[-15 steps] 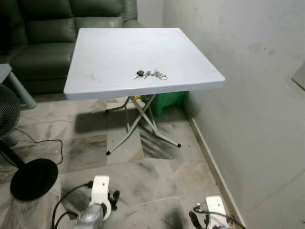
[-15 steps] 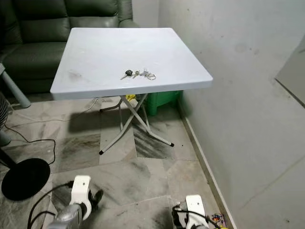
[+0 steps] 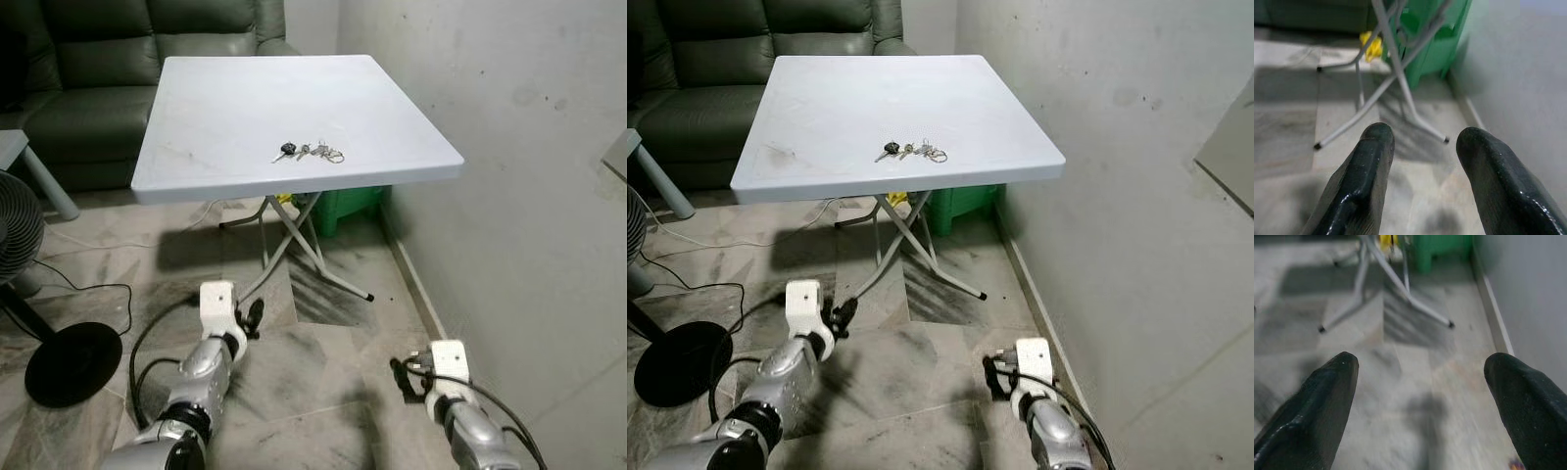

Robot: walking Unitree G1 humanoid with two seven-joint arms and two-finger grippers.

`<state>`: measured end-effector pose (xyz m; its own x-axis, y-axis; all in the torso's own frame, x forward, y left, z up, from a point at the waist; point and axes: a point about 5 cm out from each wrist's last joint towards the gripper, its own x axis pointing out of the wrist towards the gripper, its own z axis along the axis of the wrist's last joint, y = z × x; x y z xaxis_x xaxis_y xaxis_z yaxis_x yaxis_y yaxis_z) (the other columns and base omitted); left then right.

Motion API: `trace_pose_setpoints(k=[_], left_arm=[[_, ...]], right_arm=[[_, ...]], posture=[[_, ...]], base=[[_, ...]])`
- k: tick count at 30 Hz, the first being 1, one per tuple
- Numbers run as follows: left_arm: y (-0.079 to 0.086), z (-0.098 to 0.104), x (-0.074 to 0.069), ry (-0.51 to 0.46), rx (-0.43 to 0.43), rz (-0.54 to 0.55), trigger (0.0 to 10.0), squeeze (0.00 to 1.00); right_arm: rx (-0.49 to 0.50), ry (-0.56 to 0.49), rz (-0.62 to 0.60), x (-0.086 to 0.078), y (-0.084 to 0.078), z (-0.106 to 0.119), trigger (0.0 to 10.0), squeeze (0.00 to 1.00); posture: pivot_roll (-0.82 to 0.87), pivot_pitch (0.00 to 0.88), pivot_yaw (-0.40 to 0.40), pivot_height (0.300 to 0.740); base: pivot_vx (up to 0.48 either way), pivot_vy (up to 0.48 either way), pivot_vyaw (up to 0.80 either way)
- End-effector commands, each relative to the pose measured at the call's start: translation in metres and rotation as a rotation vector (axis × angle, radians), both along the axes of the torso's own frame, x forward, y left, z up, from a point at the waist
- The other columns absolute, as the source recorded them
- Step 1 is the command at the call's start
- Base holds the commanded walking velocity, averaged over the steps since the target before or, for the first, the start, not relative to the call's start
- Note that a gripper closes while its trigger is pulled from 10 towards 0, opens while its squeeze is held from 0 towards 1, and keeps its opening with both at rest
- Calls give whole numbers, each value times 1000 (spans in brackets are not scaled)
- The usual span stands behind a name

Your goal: Hang keys on a hook

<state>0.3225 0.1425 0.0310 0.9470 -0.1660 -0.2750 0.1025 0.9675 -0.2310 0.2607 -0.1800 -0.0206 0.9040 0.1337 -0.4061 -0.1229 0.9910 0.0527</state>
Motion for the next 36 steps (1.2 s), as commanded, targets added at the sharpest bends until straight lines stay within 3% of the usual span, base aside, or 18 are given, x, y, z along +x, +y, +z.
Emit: trace_pose_setpoints(k=[1,3,6,8,10,13,14,15,18,19,20,21,24,26,29,32,36], left_arm=[[4,15,10,-66,-17,18,10000,0],[9,26,17,-102,-85,42,10000,0],[15,34,20,-137,-117,78,10000,0],[35,40,22,-159,-230,238,10000,0],[39,41,22,-161,-255,276,10000,0],[56,35,19,-91,-538,487,10000,0],[64,31,15,-69,-581,584,10000,0],[64,31,15,-69,-581,584,10000,0],[58,37,14,-107,-473,567,10000,0],[54,44,14,-137,-360,536,10000,0],[54,44,14,-137,-360,536,10000,0],[48,52,16,-166,-232,523,10000,0],[43,59,19,-134,-148,533,10000,0],[37,66,22,-168,-72,455,10000,0],[29,86,24,-320,-11,275,10000,0],[21,100,16,-468,85,88,10000,0],[43,82,1,-396,140,56,10000,0]], right_arm=[[43,-67,-15,9,1,11,10000,0],[84,-129,-13,18,3,21,10000,0],[103,-171,13,22,5,28,10000,0],[145,-226,-4,30,5,39,10000,0],[182,-243,-12,32,5,42,10000,0],[237,-299,-79,39,1,54,10000,0],[269,-342,-120,44,-2,63,10000,0],[269,-342,-120,44,-2,63,10000,0],[274,-385,-109,49,0,73,10000,0],[268,-397,-94,49,2,76,10000,0],[268,-397,-94,49,2,76,10000,0],[258,-411,-80,51,3,79,10000,0],[250,-437,-70,52,4,87,10000,0],[213,-456,-56,52,4,91,10000,0],[127,-512,-27,52,4,101,10000,0],[64,-546,6,50,4,107,10000,0],[17,-593,57,42,5,118,10000,0]], posture=[[-137,0,-15,740],[-141,0,-14,740],[-145,0,-11,740],[-144,0,-8,740],[-144,0,-8,740],[-147,0,-4,740],[-146,0,-5,740],[-146,0,-5,740],[-140,0,-10,740],[-139,0,-12,740],[-139,0,-12,740],[-136,0,-15,740],[-134,0,-16,740],[-137,0,-15,740],[-141,1,-13,740],[-143,3,-14,740],[-151,5,-15,740]], base=[[0,0,0],[0,0,0],[0,0,0],[0,0,0],[0,0,0],[0,0,0],[0,0,0],[0,0,0],[0,0,0],[0,0,0],[0,0,0],[0,0,0],[0,0,0],[0,0,0],[0,0,0],[0,0,0],[0,0,0]])
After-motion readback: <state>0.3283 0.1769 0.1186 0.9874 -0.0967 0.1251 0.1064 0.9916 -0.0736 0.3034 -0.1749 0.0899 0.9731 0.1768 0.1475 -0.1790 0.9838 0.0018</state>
